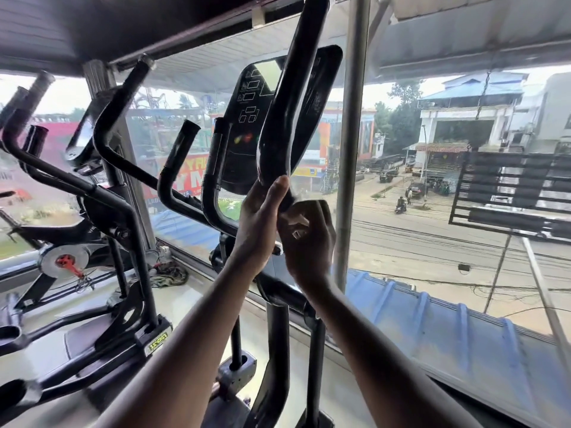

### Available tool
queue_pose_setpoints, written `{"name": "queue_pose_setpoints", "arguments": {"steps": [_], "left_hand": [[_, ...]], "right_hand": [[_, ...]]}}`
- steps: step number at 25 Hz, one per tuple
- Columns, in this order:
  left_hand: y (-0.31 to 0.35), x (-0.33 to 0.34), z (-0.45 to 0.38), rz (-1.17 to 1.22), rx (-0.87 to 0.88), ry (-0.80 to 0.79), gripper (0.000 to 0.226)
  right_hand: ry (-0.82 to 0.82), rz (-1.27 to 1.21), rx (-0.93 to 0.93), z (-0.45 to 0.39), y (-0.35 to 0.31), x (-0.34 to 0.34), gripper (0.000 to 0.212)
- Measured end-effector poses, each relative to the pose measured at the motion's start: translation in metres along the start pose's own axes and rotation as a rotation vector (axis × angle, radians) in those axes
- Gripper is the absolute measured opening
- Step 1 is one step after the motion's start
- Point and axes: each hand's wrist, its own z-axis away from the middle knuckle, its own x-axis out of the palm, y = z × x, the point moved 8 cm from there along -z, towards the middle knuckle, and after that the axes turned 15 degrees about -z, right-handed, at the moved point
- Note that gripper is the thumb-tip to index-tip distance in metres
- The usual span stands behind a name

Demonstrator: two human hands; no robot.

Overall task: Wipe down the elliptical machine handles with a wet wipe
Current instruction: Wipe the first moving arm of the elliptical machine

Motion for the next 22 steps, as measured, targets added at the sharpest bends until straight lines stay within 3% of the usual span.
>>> {"name": "queue_pose_setpoints", "arguments": {"steps": [5, 7, 10, 13, 14, 16, 18, 22], "left_hand": [[-0.005, 0.001, -0.002, -0.056, 0.015, 0.029, 0.05], [-0.01, 0.001, -0.004, -0.055, 0.0, 0.054, 0.05], [-0.016, 0.003, -0.004, -0.003, -0.047, 0.079, 0.041], [-0.017, 0.004, -0.004, -0.04, -0.026, 0.109, 0.063], [-0.017, 0.004, -0.005, -0.059, -0.012, 0.117, 0.072], [-0.018, 0.004, -0.007, -0.094, -0.01, 0.107, 0.077], [-0.02, 0.005, -0.005, -0.105, 0.015, 0.077, 0.061], [-0.036, 0.015, 0.002, -0.249, -0.005, 0.025, 0.047]], "right_hand": [[0.187, -0.004, 0.516, 0.019, 0.094, -0.03, 0.032], [0.194, 0.003, 0.435, 0.014, 0.076, -0.022, 0.032], [0.094, -0.113, 0.12, 0.008, 0.027, -0.005, 0.024], [-0.031, 0.036, -0.154, 0.014, 0.03, -0.008, 0.009], [-0.055, 0.073, -0.147, 0.015, 0.047, -0.013, 0.008], [0.009, 0.079, 0.075, 0.018, 0.085, -0.028, 0.012], [0.11, 0.064, 0.275, 0.02, 0.102, -0.035, 0.024], [0.07, 0.004, 0.106, 0.011, 0.061, -0.019, 0.028]]}}
